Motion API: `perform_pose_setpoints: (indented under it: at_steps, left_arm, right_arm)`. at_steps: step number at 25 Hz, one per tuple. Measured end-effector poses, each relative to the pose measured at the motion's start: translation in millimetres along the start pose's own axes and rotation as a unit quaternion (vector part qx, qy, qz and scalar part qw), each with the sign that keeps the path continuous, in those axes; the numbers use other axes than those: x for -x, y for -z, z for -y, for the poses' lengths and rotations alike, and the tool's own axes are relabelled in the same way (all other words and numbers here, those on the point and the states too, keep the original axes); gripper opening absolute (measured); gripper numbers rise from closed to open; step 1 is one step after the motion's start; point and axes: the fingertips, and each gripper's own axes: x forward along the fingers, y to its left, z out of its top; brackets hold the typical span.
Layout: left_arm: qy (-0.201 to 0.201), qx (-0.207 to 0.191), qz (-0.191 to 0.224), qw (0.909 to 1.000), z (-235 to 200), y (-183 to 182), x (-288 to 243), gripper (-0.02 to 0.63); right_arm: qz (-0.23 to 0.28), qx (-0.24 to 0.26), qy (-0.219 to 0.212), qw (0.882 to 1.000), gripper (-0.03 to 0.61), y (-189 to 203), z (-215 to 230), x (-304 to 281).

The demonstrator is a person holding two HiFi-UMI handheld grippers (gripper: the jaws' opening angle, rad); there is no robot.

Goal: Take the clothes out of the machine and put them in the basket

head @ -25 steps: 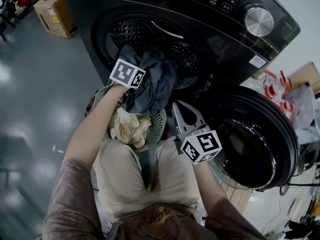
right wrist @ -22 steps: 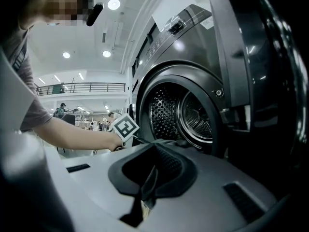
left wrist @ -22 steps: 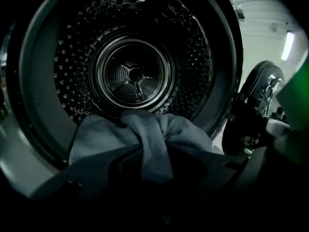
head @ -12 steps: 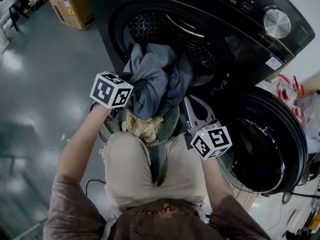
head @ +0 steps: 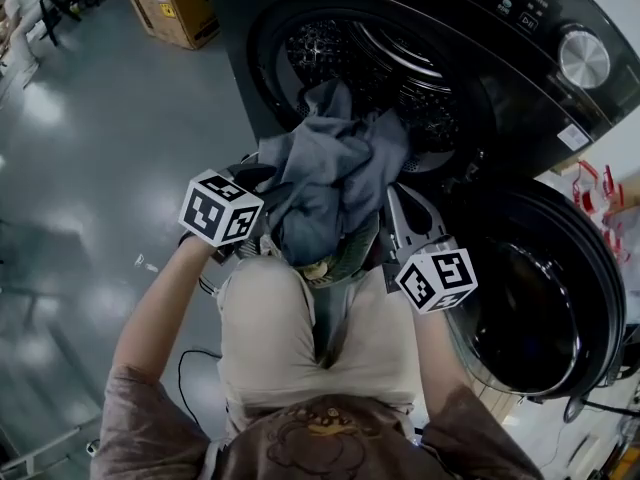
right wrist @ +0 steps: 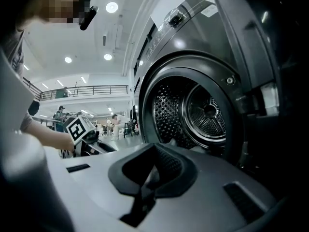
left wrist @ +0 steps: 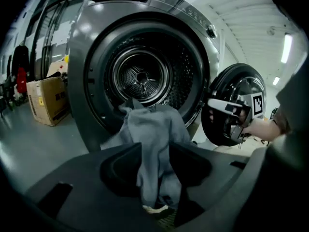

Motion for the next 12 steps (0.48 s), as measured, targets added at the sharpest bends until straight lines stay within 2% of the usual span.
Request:
perform_pose_setpoints:
  at_steps: [3,7,12]
  left_arm:
    - [0.0,0.002,0.024,0.9997,-3,-16,4,0.239]
    - [0.006,-0.014,0.041,0.9991,1,-38,-8,0.304]
    - [0.039,-0.022,0.052,0.9976,20,-58,-50,0.351]
  right_arm:
    - [0.003,0.001,0.002,1.0,-0.003,-1,-1,1]
    - [0.001,0.001,0.006,1.0,-0.003,-1,-2,3]
    - [-0.001,0.006,0.007,1.0,-0.003,-2,-5,8]
